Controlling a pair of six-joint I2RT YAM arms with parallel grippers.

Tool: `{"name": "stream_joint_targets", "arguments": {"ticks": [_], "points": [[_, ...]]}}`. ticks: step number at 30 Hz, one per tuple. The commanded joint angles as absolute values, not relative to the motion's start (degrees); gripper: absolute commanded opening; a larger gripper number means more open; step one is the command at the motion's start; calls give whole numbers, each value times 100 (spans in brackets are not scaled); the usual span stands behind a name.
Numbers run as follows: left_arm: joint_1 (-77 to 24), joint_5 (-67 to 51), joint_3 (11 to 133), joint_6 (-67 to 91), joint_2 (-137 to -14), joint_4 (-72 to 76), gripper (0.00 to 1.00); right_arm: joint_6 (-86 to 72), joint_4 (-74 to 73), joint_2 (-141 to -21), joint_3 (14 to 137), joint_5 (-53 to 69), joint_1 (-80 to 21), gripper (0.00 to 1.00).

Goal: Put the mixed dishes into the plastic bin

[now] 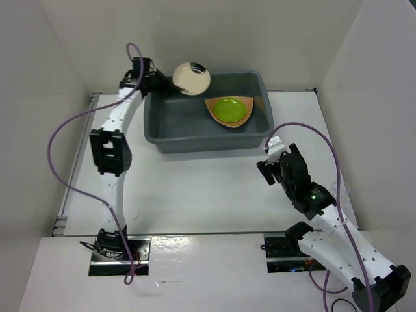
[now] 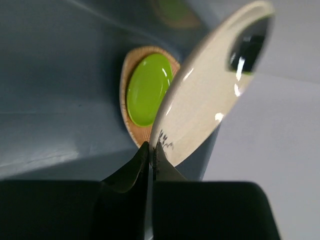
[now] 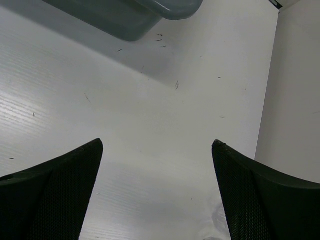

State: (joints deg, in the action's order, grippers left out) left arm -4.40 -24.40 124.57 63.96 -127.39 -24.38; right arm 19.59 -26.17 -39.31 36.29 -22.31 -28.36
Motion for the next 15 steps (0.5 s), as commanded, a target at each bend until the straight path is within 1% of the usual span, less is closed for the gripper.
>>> {"name": "stream_joint_targets", "arguments": {"ticks": [1,2,3,4,5,6,8,9,10,11,15], "points": [[-922,-2681,14604,6065,-13731,-3530,0,1942,-2312,-3814,3621,-2452,-2874,94],[-1114,-2681,15512,6012,-14190,-3960,0,1942,-2312,-3754,3621,-2452,-2874,94],[-1186,-2681,16583,6012,-14699,-4869,0,1942,-2312,-3753,3621,-2452,-2874,95],[-1247,-2785,17742,6064,-15635,-5174,0,1942,-2312,-3753,3621,-2452,-2874,95],[-1309,-3143,17066,6291,-15505,-4655,0,1942,-2312,-3692,3621,-2452,-2874,95],[-1370,-3077,17007,6293,-15574,-4649,0,1942,-2312,-3691,3621,-2452,-2874,95],[-1511,-2761,17679,6214,-15941,-5112,0,1942,-2312,-3691,3621,-2505,-2874,95],[-1581,-2969,17718,6310,-16083,-4993,0,1942,-2312,-3639,3621,-2505,-2874,95],[-1582,-2971,17719,6371,-16180,-4940,0,1942,-2312,-3639,3569,-2505,-2874,95],[-1669,-2971,17980,6442,-16329,-4939,0,1942,-2312,-3639,3568,-2505,-2874,95],[-1784,-2971,17974,6688,-16681,-4782,0,1942,-2259,-3586,3568,-2505,-2874,95]]}}
